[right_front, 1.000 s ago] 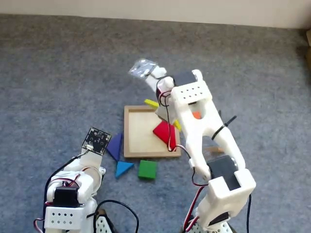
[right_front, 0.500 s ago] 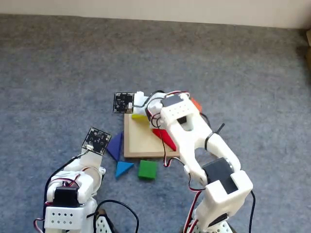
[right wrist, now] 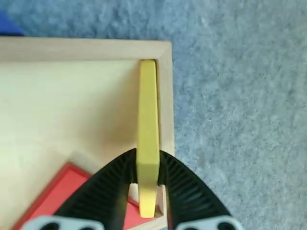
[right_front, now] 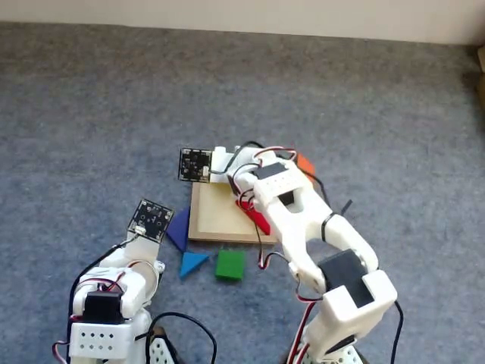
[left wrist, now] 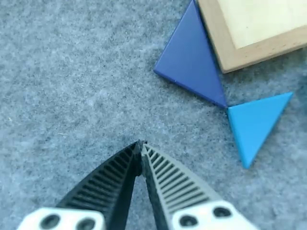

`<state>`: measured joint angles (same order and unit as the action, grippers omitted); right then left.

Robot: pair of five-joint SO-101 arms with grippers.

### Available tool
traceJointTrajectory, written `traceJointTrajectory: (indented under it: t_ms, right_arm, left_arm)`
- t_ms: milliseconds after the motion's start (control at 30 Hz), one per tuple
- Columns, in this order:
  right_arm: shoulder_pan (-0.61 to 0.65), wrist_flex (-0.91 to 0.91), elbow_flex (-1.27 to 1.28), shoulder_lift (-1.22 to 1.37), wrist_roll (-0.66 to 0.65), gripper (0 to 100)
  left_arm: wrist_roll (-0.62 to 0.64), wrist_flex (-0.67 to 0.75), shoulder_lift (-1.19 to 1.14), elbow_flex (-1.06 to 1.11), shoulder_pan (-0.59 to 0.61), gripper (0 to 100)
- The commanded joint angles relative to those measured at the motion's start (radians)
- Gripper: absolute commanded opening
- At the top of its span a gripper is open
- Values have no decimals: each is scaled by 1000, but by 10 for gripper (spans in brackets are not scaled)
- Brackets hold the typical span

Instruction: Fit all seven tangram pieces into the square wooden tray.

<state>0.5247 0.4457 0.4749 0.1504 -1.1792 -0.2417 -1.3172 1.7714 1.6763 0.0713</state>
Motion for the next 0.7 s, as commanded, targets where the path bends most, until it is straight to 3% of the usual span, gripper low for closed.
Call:
traceJointTrajectory:
  t_ms: [0,167,667]
  right_arm:
    - [4,-5,13,-45,-6,48]
    - [8,64,5,-56,-6,201]
    - [24,343,15,-314,-2,202]
  left_arm:
    - [-12,-5,50,19,8,7]
    - [-12,-5,50,19,8,7]
    - [-12,-5,50,19,8,7]
